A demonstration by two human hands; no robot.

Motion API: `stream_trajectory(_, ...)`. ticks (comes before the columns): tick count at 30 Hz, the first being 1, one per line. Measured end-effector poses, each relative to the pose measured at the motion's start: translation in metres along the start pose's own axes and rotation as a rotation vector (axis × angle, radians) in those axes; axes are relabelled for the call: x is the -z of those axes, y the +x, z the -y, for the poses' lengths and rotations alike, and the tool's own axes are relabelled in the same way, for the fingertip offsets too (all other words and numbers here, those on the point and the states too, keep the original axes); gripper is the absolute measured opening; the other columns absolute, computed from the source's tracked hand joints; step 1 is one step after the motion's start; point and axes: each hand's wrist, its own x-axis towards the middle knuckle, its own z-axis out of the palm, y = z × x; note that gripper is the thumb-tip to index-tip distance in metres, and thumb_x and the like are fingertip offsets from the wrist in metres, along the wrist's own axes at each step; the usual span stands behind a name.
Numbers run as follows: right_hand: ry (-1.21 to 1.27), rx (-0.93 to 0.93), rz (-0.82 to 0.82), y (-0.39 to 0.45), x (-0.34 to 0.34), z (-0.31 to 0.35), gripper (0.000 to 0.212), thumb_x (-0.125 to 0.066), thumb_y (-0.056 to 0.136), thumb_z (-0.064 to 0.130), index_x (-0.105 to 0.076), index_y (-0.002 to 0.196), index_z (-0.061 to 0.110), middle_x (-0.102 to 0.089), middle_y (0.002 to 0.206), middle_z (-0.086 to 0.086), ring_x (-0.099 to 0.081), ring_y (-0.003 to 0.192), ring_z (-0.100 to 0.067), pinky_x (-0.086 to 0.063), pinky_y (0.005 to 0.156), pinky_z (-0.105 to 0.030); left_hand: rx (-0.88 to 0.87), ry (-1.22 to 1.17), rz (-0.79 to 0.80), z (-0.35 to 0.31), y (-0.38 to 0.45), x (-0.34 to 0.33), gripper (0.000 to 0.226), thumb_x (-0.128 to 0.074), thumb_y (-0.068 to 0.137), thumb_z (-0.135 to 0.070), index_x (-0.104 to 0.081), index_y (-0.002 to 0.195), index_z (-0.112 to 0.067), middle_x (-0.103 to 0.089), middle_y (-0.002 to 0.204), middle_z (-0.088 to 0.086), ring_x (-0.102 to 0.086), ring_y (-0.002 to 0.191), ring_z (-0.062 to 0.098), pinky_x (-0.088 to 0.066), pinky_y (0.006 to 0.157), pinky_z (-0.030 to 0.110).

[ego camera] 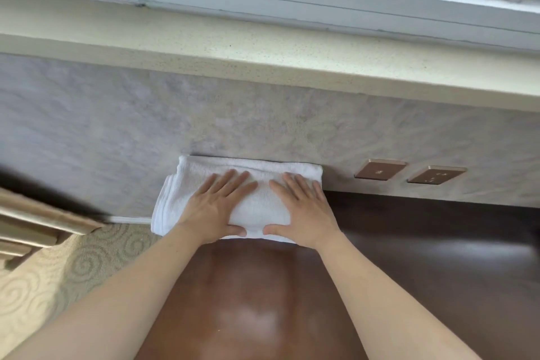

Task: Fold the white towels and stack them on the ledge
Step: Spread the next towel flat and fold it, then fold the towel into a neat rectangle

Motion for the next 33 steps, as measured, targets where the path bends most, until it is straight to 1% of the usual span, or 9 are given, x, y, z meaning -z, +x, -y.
stream_trajectory(4, 0.033, -0.102, 0.012, -0.023, 0.0, -0.024, 0.122, -0.035, 0.062, 0.098, 0.015, 0.156, 0.038, 0.024, 0.163, 0.015, 0.029, 0.147, -0.005, 0.013, 0.121, -0.047, 0.142, -0.06, -0.004, 0.029, -0.025, 0.007, 0.117, -0.044, 0.063, -0.096, 0.016, 0.151, -0.05, 0.018, 0.162, -0.022, 0.025, 0.147, 0.001, 0.016, 0.12, 0.031)
stream_trajectory(6, 0.031, -0.15, 0.024, -0.032, 0.001, -0.029, 0.125, -0.033, 0.061, 0.098, 0.013, 0.157, 0.033, 0.027, 0.16, 0.016, 0.026, 0.148, -0.008, 0.014, 0.12, -0.044, 0.176, -0.073, 0.023, 0.043, -0.04, 0.009, 0.115, -0.033, 0.062, -0.101, 0.014, 0.153, -0.048, 0.018, 0.162, -0.023, 0.027, 0.146, -0.001, 0.013, 0.122, 0.034)
stream_trajectory(8, 0.037, -0.185, 0.019, -0.04, 0.003, -0.028, 0.124, -0.034, 0.064, 0.095, 0.01, 0.159, 0.028, 0.022, 0.162, 0.014, 0.017, 0.152, -0.013, 0.011, 0.121, -0.044, 0.206, -0.108, 0.01, 0.047, -0.046, 0.011, 0.101, -0.019, 0.07, -0.099, 0.009, 0.154, -0.049, 0.017, 0.162, -0.023, 0.028, 0.144, -0.003, 0.01, 0.123, 0.037)
stream_trajectory(11, 0.092, -0.214, -0.001, -0.056, 0.008, -0.023, 0.112, -0.031, 0.075, 0.087, 0.008, 0.159, 0.026, 0.015, 0.165, 0.013, 0.011, 0.153, -0.014, 0.006, 0.124, -0.045, 0.28, -0.152, -0.015, 0.03, -0.043, 0.016, 0.09, -0.001, 0.08, -0.087, -0.01, 0.157, -0.042, 0.006, 0.165, -0.015, 0.019, 0.15, 0.005, 0.007, 0.124, 0.038)
stream_trajectory(14, 0.185, -0.227, -0.044, -0.075, 0.019, -0.02, 0.094, -0.03, 0.087, 0.076, 0.004, 0.16, 0.027, 0.011, 0.166, 0.012, 0.007, 0.154, -0.014, 0.001, 0.125, -0.043, 0.293, -0.193, -0.017, -0.003, -0.037, 0.03, 0.089, -0.001, 0.083, -0.084, -0.027, 0.155, -0.04, -0.007, 0.167, -0.01, 0.001, 0.153, 0.01, 0.0, 0.125, 0.034)
stream_trajectory(19, 0.195, -0.249, -0.105, -0.104, 0.049, -0.033, 0.083, -0.035, 0.096, 0.065, -0.002, 0.161, 0.025, 0.007, 0.167, 0.008, 0.003, 0.154, -0.015, -0.007, 0.125, -0.043, 0.071, -0.21, 0.031, -0.083, -0.017, 0.055, 0.078, -0.006, 0.085, -0.08, -0.02, 0.154, -0.048, -0.005, 0.167, -0.011, -0.003, 0.153, 0.01, -0.004, 0.125, 0.033)
stream_trajectory(24, 0.165, -0.287, -0.189, -0.159, 0.073, -0.07, 0.072, -0.038, 0.101, 0.053, -0.011, 0.16, 0.02, -0.003, 0.168, 0.002, -0.008, 0.154, -0.021, -0.024, 0.119, -0.043, -0.068, -0.162, 0.003, -0.181, 0.005, 0.076, 0.072, -0.012, 0.09, -0.075, -0.021, 0.155, -0.044, -0.012, 0.167, -0.006, -0.01, 0.153, 0.015, -0.009, 0.124, 0.036)
stream_trajectory(30, 0.228, -0.406, -0.305, -0.275, 0.085, -0.147, 0.072, -0.04, 0.101, 0.053, -0.014, 0.16, 0.018, -0.007, 0.168, -0.001, -0.008, 0.154, -0.024, -0.013, 0.123, -0.043, -0.207, -0.047, -0.024, -0.326, 0.017, 0.084, 0.085, -0.004, 0.083, -0.08, -0.025, 0.156, -0.04, -0.022, 0.165, -0.003, -0.026, 0.15, 0.02, -0.02, 0.121, 0.037)
stream_trajectory(33, 0.256, -0.508, -0.327, -0.347, 0.085, -0.191, 0.073, -0.04, 0.102, 0.053, -0.015, 0.16, 0.016, -0.007, 0.168, -0.004, -0.007, 0.153, -0.028, -0.007, 0.124, -0.043, -0.249, -0.015, -0.029, -0.417, 0.022, 0.08, 0.083, -0.008, 0.087, -0.079, -0.027, 0.156, -0.037, -0.026, 0.164, -0.001, -0.032, 0.147, 0.021, -0.025, 0.119, 0.037)
